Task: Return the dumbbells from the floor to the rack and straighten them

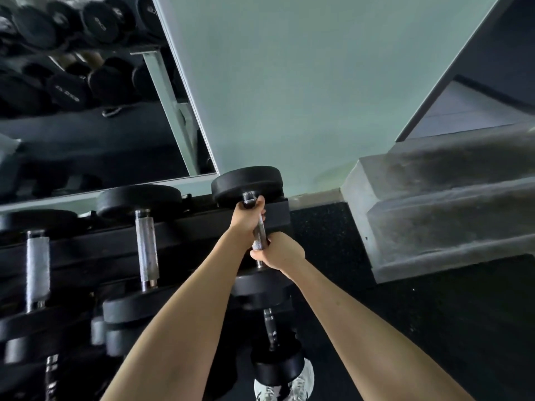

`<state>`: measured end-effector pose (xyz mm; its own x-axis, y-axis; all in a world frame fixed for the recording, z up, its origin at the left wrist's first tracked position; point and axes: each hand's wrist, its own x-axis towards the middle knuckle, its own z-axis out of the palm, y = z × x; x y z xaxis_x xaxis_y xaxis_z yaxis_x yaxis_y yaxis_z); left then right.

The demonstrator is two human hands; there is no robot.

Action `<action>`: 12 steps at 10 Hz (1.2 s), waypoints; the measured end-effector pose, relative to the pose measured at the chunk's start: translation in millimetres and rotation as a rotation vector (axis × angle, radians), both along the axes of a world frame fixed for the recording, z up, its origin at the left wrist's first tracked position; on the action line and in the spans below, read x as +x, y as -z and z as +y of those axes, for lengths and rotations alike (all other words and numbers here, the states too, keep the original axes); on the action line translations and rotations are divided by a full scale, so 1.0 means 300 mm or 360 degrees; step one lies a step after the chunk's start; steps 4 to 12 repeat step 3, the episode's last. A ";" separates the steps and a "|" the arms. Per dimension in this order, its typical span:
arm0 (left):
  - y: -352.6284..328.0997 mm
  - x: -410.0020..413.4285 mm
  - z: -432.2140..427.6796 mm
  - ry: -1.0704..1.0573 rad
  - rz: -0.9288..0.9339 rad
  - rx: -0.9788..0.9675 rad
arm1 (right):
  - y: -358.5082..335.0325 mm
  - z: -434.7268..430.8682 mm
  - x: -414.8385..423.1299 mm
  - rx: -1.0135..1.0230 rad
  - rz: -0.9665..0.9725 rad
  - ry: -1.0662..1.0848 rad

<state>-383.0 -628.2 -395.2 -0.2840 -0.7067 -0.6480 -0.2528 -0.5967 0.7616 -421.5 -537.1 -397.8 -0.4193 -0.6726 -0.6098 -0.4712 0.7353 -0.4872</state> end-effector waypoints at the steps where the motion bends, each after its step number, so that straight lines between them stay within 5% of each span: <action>1: 0.016 0.004 -0.010 0.0163 -0.0262 -0.0174 | -0.029 0.027 -0.014 -0.0163 -0.0057 0.0086; 2: -0.021 0.026 0.008 0.0527 -0.0989 -0.0511 | -0.120 0.107 -0.076 -0.0304 0.0026 0.0211; 3: -0.125 0.035 0.055 0.0876 -0.1312 -0.0860 | -0.257 0.271 -0.194 -0.0607 -0.0021 0.0418; 12: -0.125 0.035 0.055 0.0876 -0.1312 -0.0860 | -0.257 0.271 -0.194 -0.0607 -0.0021 0.0418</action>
